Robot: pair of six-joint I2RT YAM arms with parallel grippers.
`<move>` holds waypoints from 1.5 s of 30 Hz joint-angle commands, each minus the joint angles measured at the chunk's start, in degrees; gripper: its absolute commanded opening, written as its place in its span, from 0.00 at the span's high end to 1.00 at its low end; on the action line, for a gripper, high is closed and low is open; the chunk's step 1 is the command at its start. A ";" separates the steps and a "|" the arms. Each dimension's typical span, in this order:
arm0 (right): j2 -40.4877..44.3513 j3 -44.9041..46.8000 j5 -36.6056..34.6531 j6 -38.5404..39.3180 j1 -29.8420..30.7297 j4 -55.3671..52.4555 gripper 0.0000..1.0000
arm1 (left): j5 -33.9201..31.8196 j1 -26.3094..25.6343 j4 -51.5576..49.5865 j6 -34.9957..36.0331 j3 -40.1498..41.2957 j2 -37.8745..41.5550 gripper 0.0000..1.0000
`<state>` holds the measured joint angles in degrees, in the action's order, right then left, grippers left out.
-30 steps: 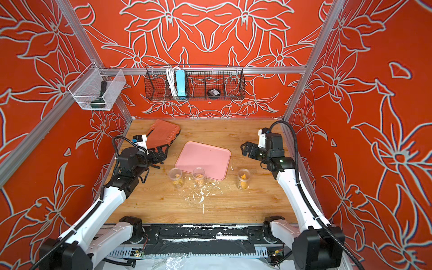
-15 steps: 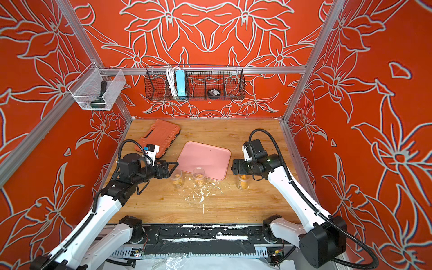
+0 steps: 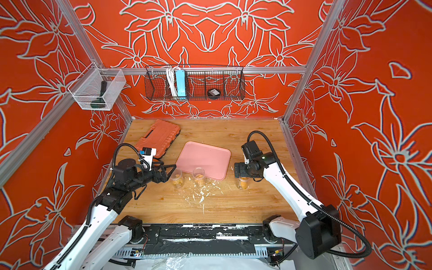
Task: Pour the cookies out of the jar
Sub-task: Pick up the jar from the center of the board.
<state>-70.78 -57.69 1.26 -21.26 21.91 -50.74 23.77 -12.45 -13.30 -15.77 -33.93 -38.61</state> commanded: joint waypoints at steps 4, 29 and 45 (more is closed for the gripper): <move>-4.07 -0.08 -0.90 1.30 0.57 -0.40 0.03 | -1.29 -0.32 -0.41 0.39 0.36 0.98 0.02; -8.26 -1.02 -3.41 1.83 1.56 -1.54 0.03 | -0.54 -0.55 0.73 -0.04 1.24 1.44 0.02; -8.18 -0.93 -2.32 1.94 1.72 -2.32 0.11 | -0.74 -0.65 0.82 -0.25 1.50 1.47 0.02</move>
<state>-78.63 -57.69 -1.06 -19.75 23.03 -51.03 23.03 -12.75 -13.23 -15.84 -32.93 -37.65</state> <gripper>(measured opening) 0.901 0.983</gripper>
